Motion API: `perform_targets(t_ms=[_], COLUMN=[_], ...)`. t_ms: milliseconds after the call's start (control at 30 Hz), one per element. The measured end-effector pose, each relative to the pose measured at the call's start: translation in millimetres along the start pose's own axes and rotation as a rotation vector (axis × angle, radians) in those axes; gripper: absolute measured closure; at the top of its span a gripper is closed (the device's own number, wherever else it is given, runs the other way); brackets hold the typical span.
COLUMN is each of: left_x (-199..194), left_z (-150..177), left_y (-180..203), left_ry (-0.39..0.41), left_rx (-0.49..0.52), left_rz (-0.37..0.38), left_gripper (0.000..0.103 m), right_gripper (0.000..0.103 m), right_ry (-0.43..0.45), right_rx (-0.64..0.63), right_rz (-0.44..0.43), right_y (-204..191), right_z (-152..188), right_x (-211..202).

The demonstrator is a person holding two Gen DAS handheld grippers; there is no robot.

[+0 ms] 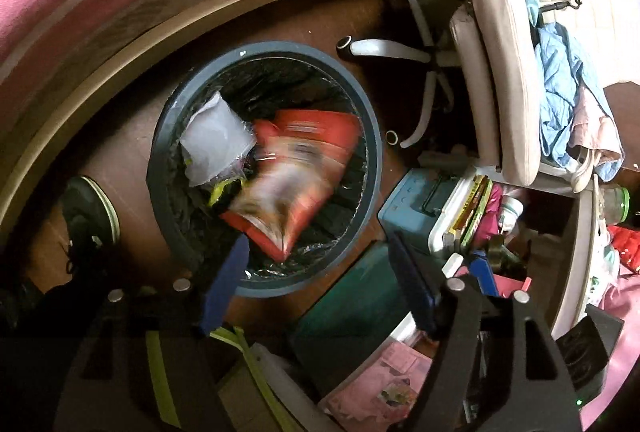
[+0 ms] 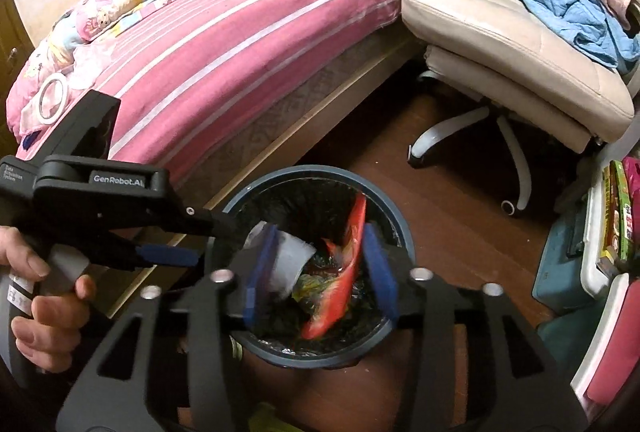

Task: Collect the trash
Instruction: 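Open both tools to drop the items into the black bin, then move both tools back toward the bed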

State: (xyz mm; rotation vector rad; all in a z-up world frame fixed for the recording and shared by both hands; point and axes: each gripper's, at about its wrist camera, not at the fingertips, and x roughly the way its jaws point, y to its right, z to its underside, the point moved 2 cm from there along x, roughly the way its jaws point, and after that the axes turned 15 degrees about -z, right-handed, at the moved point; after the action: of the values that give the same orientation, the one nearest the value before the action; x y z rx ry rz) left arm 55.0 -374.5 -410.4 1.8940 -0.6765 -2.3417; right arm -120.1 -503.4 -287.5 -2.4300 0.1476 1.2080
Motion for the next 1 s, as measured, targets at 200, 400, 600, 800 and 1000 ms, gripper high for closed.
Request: perform_targets(t_ms=[200,400,600,800,1000], left_x=[-7,-22,-51,-80,-117], left_z=[3,10,18,23,28], left_y=[-5,-4,-3,-12,-26], left_ry=[0.016,0.055,0.137,0.22,0.327], left_rx=[-0.006,0.009,0.031,0.004,-0.028], left_rz=[0.011,0.029,0.073,0.114,0.161], left_gripper=[0.031,0.03,0.026,0.023,0.022], right_gripper=[0.027,0.021,0.017,0.011,0.007], right_ry=[0.034,0.065,0.106,0.143,0.185], right_rx=[0.01,0.0,-0.023,-0.094,-0.148], right_rz=[0.016,0.013,0.009,0.022,-0.025], right_y=[-1,-10,-28,-56,-90], right_z=[0,-4,-12,-23,-40], right_x=[-12,-24,-38,-47,-60])
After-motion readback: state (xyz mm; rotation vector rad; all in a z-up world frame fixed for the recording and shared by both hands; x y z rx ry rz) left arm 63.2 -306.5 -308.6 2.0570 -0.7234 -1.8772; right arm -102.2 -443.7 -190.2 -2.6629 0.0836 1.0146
